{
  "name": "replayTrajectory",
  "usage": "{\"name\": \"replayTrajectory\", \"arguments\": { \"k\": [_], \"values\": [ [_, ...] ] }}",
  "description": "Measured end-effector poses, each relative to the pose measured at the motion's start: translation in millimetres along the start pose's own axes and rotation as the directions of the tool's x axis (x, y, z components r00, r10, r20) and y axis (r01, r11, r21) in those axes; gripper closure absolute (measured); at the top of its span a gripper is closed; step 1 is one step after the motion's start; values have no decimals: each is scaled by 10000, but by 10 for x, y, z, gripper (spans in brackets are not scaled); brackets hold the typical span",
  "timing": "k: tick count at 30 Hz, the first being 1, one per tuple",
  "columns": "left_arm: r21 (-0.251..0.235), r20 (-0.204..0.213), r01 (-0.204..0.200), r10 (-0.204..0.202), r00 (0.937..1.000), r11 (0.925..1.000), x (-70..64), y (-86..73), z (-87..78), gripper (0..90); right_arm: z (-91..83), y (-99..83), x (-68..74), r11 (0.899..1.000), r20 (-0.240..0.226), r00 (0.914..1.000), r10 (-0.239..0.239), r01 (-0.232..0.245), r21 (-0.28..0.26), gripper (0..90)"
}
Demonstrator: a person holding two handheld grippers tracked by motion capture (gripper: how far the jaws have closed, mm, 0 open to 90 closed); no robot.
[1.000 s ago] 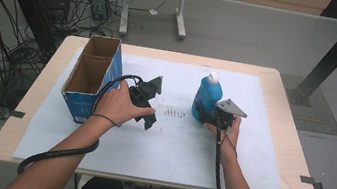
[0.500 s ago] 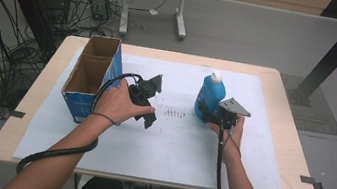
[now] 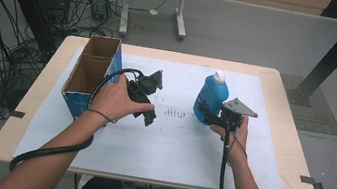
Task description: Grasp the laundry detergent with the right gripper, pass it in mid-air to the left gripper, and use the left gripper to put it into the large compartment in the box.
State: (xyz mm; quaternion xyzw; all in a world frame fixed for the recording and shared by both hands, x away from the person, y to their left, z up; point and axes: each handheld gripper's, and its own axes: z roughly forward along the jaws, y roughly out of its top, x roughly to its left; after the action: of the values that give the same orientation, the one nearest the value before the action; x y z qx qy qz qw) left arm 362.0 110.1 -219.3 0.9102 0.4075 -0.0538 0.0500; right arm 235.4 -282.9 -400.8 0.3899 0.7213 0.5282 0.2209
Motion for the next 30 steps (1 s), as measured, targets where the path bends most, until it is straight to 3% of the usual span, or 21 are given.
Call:
{"name": "replayTrajectory", "arguments": {
  "k": [10, 16, 21, 30],
  "values": [
    [-287, 94, -708, 711, 9974, 9971, -83, -59, -233, 60, -127, 76, -62, 9999, -829, 9965, -125, 127, 24, 422],
    [-332, 104, -1465, 1469, 9891, 9887, -160, -69, -349, 61, -180, 101, -133, 9999, -1596, 9870, -167, 165, -25, 421],
    [-196, -23, -2076, 2075, 9782, 9780, -274, -56, -413, 60, -208, 126, -185, 9997, -2343, 9719, -238, 235, -42, 421],
    [-705, -72, -2808, 2811, 9597, 9572, -347, -124, -643, 65, -192, 165, -215, 9984, -3366, 9400, -563, 535, -175, 421]
  ]
}}
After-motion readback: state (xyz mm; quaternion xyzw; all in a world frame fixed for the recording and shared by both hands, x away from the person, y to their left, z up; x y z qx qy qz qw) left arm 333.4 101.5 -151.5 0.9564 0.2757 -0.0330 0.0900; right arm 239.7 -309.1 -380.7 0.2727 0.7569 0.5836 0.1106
